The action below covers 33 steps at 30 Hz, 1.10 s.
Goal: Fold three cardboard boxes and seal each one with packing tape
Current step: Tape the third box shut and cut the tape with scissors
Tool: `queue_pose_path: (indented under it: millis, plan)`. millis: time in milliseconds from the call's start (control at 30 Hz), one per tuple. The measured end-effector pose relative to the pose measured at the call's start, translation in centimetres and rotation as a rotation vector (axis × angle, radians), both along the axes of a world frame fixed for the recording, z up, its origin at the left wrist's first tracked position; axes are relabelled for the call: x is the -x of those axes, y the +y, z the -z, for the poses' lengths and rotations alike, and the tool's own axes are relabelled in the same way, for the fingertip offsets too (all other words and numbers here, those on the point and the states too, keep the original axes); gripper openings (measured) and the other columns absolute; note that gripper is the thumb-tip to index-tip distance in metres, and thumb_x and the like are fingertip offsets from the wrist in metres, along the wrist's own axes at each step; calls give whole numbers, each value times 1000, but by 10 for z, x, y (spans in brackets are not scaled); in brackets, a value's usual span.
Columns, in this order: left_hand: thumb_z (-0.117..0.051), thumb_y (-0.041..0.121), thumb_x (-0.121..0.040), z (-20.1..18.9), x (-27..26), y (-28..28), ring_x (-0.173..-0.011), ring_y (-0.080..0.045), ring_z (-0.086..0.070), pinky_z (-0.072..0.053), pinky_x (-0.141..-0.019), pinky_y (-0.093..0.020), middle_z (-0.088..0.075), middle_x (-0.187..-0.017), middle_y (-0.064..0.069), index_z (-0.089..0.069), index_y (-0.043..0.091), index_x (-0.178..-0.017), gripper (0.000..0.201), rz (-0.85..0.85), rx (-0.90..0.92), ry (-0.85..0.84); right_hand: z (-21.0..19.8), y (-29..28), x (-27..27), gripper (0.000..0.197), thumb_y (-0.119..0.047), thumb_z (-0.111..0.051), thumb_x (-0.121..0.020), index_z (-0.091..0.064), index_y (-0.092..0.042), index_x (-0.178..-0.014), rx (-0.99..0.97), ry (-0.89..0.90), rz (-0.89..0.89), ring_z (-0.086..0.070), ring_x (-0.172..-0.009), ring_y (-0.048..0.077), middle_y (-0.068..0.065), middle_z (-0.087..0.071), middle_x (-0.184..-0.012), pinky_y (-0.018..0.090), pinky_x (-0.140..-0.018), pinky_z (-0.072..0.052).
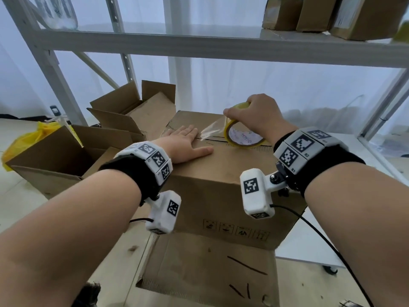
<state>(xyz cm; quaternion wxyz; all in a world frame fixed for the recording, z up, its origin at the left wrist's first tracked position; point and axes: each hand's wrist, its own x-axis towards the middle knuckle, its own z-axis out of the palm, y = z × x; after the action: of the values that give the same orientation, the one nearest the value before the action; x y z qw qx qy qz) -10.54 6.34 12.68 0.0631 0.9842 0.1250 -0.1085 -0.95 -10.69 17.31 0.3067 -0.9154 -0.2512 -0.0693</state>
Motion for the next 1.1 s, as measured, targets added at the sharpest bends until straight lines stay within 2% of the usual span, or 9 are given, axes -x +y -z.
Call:
queue_pose_path:
  millis: [100,167,333,467,600,700,833,933,1100]
  plan:
    - [-27,73,-88,2,15,27,-148,-13,2,2,-119,-39,1,-161,3,-5,22,-153,86,-67,24,-36,-1,31,12,42,-52,-61,-81,-53,-12,-86,38,-7,-60,-49,-80,18,-6,-45,-73,29,-65,-34]
    - [-28,71,-89,3,17,33,-148,-14,1,1,-119,-37,1,-161,1,-9,20,-153,84,-104,18,-62,-4,45,17,36,-49,-60,-81,-52,-14,-84,86,-42,-80,-50,-82,19,-6,-45,-73,30,-67,-35]
    - [-22,62,-96,6,10,14,-147,-13,9,4,-118,-32,12,-160,-1,5,19,-153,76,-44,32,-32,-5,45,10,30,-43,-58,-82,-56,-13,-79,140,-54,-39,-53,-81,21,-3,-51,-72,29,-65,-36]
    - [-20,65,-94,5,11,18,-147,-13,9,4,-117,-31,12,-160,-1,6,20,-153,79,-61,44,-8,-11,51,9,29,-39,-62,-78,-61,-11,-81,170,-58,-83,-55,-79,21,-2,-54,-72,28,-61,-37]
    - [-22,67,-93,5,12,16,-147,-11,8,4,-117,-30,11,-160,0,10,16,-152,84,-88,58,-17,-23,40,2,30,-40,-67,-76,-54,-13,-71,309,-89,-69,-54,-73,20,0,-54,-72,27,-56,-35]
    - [-23,68,-92,6,7,14,-147,-12,8,4,-118,-30,12,-160,0,10,16,-152,86,-82,48,-15,-20,26,-4,32,-39,-70,-74,-54,-12,-71,364,-44,-43,-56,-73,21,2,-56,-72,27,-54,-36]
    - [-23,70,-91,8,5,15,-147,-13,9,6,-119,-34,13,-160,0,7,19,-152,85,-56,38,0,-15,27,-3,29,-39,-68,-75,-57,-12,-77,378,-58,-30,-57,-75,21,2,-59,-75,28,-58,-39]
    - [-22,73,-89,6,16,38,-147,-12,9,6,-118,-36,13,-160,2,6,23,-153,86,-84,19,12,-13,30,-3,28,-39,-64,-78,-54,-13,-73,400,-78,-21,-55,-70,19,1,-57,-73,26,-55,-36]
    - [-18,75,-87,1,24,52,-147,-13,8,4,-119,-36,11,-160,-2,7,14,-153,93,-164,-44,59,-14,30,-5,28,-37,-64,-78,-51,-14,-70,424,-78,-16,-49,-63,14,0,-54,-71,25,-52,-32]
